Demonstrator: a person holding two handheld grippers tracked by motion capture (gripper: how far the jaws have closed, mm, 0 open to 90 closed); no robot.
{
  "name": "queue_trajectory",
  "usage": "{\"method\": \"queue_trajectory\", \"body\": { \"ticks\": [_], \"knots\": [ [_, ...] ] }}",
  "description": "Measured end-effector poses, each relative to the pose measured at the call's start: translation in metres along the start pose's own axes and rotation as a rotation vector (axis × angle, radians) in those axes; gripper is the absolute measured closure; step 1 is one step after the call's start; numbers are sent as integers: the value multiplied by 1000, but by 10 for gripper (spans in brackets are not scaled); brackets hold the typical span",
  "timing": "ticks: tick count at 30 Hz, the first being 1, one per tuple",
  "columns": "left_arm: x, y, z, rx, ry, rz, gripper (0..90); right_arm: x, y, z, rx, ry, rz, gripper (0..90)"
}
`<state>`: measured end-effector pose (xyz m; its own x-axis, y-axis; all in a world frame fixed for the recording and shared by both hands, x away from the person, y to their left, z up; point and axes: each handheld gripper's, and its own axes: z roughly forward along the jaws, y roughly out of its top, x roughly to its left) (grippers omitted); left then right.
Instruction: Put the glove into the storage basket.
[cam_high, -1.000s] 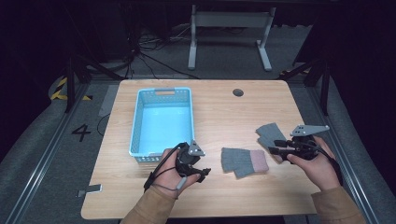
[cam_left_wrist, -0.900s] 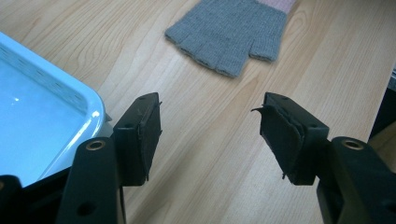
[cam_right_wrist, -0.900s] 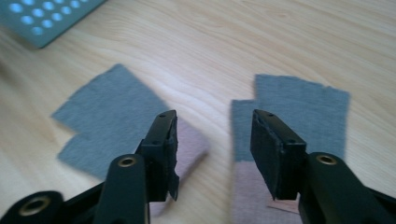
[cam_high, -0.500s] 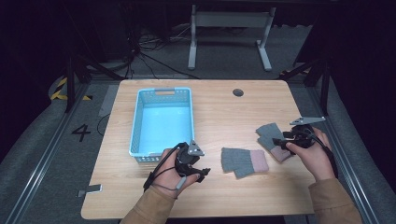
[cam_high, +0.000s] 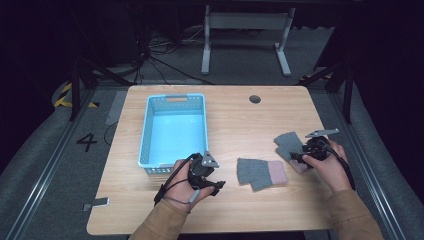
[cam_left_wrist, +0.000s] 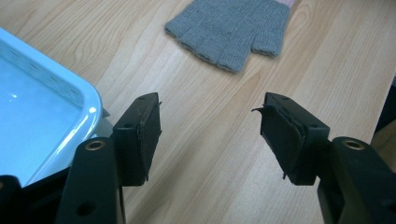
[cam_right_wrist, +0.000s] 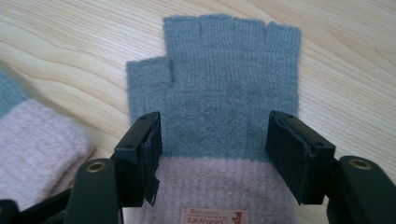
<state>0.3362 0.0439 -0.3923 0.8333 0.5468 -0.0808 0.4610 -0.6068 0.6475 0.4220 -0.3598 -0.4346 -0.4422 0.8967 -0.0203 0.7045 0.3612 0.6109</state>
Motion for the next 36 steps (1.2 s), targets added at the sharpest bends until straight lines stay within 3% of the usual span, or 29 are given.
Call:
{"method": "queue_trajectory", "body": {
  "ticks": [6,9,13,16,19,22,30,36],
  "knots": [
    [0,0,1,-2,2,0,388,1,-2,7,12,-12,-8,365],
    [0,0,1,5,3,2,387,2,-2,10,1,-22,28,391],
    [-1,0,1,2,1,1,387,4,0,11,19,-36,41,414],
    [-1,0,0,-1,2,4,387,4,3,11,36,-41,52,480],
    [0,0,1,-2,3,0,387,7,5,11,36,-46,64,658],
    [0,0,0,0,1,0,387,8,6,11,35,-42,58,731],
    [0,0,1,-3,4,-1,387,6,5,8,19,-18,69,765],
    [1,0,1,1,1,-2,388,4,7,-6,-21,-6,69,766]
  ]
}}
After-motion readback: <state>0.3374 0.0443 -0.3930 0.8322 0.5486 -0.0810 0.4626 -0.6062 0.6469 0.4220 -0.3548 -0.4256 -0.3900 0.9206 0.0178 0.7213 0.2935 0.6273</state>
